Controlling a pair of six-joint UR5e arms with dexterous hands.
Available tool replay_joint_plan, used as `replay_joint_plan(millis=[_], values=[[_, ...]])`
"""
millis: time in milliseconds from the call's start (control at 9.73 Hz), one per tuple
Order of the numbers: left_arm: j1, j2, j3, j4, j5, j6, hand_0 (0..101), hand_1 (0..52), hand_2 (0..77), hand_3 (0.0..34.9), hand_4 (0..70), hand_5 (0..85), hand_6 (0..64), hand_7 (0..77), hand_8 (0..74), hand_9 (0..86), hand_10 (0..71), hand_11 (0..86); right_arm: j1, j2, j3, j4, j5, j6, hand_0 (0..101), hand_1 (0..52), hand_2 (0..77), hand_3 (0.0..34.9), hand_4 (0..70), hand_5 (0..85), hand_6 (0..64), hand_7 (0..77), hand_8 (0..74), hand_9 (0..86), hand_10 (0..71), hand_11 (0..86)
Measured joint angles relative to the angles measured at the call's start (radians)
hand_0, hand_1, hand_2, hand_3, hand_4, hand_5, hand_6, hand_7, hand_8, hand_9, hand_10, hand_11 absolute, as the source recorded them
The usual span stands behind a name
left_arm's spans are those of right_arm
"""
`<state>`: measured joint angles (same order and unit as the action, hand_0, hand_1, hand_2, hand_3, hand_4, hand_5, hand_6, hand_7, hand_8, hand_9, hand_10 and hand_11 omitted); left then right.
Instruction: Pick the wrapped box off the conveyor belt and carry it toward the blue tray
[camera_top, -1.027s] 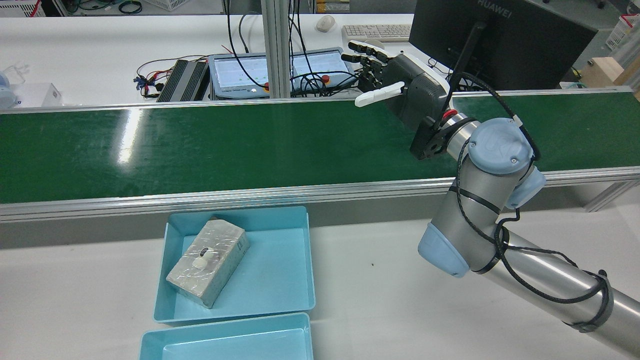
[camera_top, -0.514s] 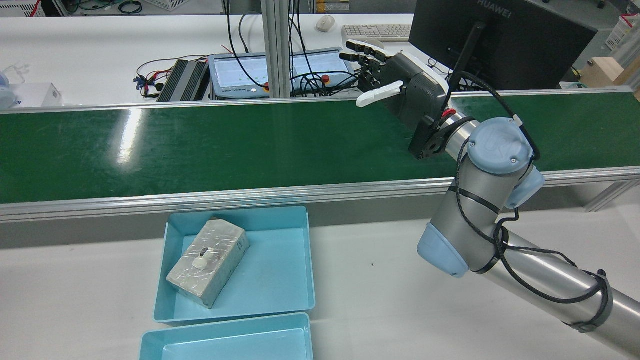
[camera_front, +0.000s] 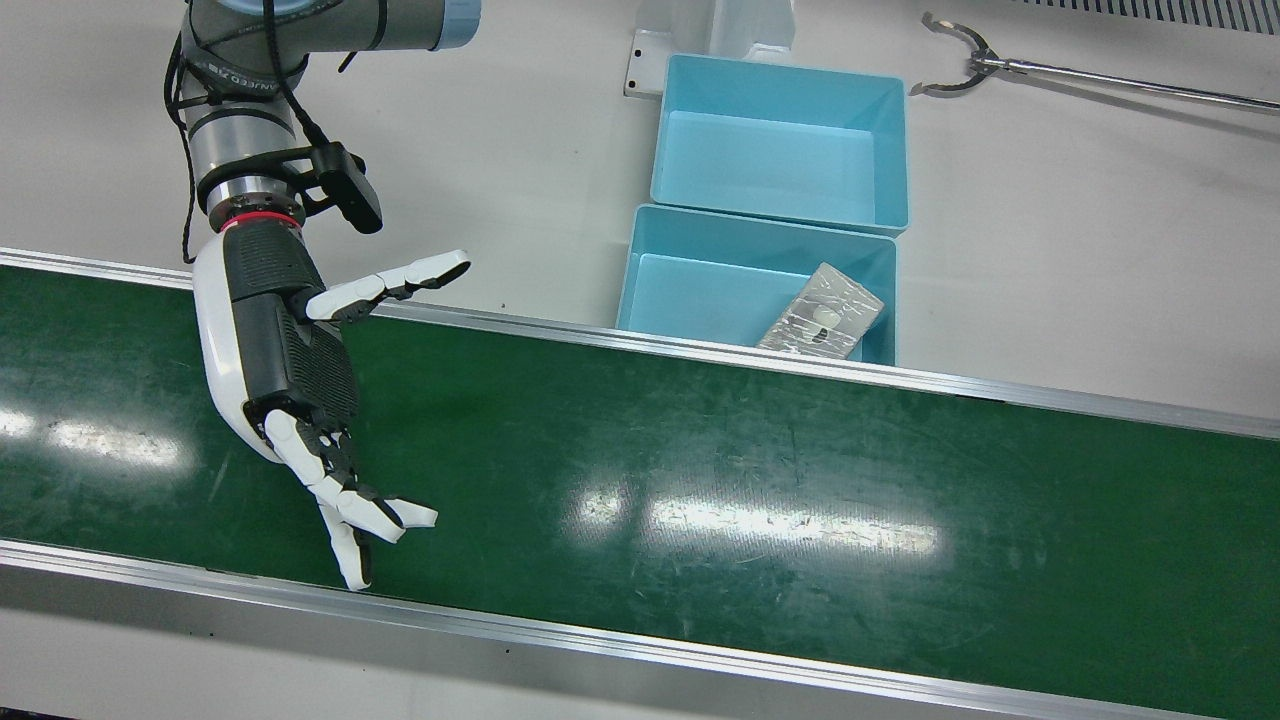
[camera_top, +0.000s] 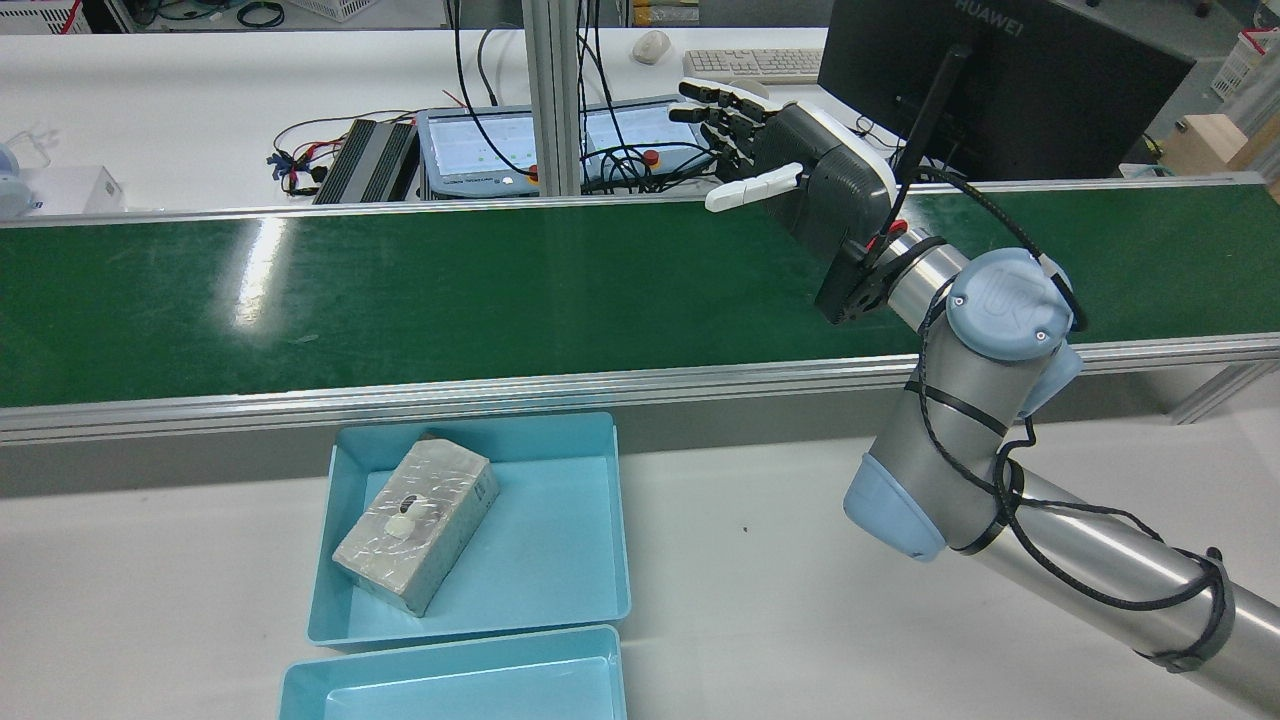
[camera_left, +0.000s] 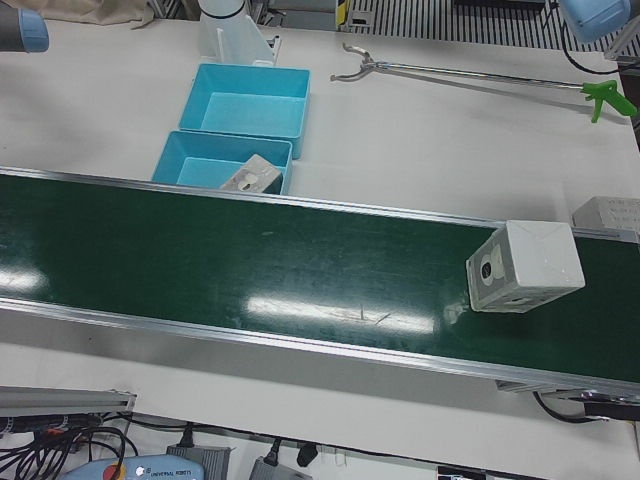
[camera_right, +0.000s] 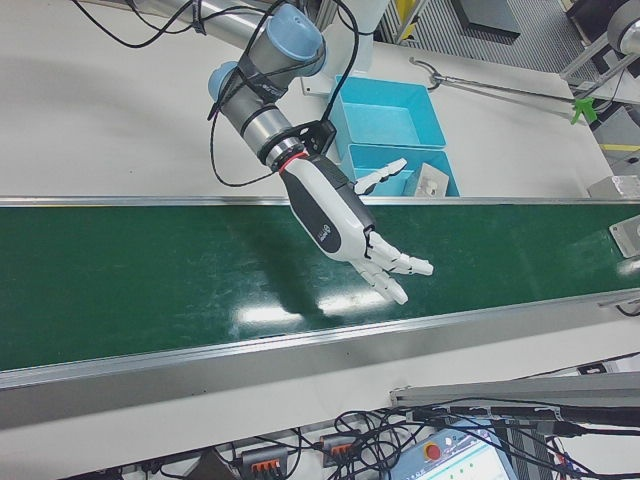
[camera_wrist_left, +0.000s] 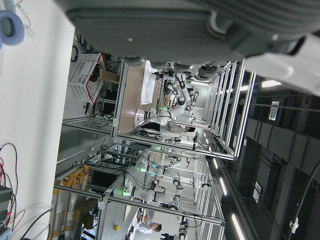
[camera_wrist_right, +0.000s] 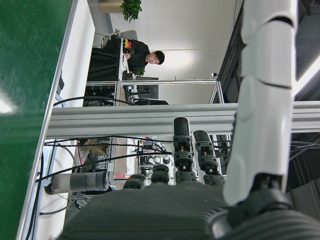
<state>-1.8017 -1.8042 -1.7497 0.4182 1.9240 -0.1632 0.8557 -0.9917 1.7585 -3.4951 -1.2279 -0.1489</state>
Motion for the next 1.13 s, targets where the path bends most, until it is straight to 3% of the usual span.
replay_joint_plan(millis=[103, 308, 1130], values=[[0.000, 0.000, 0.000, 0.000, 0.000, 0.000, 0, 0.0, 1.1, 0.0, 0.0, 1.1, 0.5, 0.5, 0.5, 0.5, 0.5, 0.5, -0.001, -0.002, 0.001, 0.013, 0.000, -0.006, 48, 12.0, 6.5, 0.0, 14.7, 12.5, 10.9, 23.5, 3.3, 6.5, 2.7, 6.5], [0.000, 0.000, 0.000, 0.000, 0.000, 0.000, 0, 0.0, 0.5, 0.0, 0.0, 1.1, 0.5, 0.5, 0.5, 0.5, 0.5, 0.5, 0.004, -0.003, 0.002, 0.021, -0.001, -0.005, 48, 13.6, 6.0, 0.0, 15.8, 13.6, 11.4, 23.5, 3.8, 6.5, 0.5, 2.7], [0.000, 0.000, 0.000, 0.000, 0.000, 0.000, 0, 0.0, 1.1, 0.0, 0.0, 1.1, 0.5, 0.5, 0.5, 0.5, 0.5, 0.5, 0.024, -0.005, -0.001, 0.021, -0.005, 0.010, 48, 13.1, 6.5, 0.0, 16.9, 15.3, 12.5, 25.6, 3.8, 7.6, 0.5, 2.7]])
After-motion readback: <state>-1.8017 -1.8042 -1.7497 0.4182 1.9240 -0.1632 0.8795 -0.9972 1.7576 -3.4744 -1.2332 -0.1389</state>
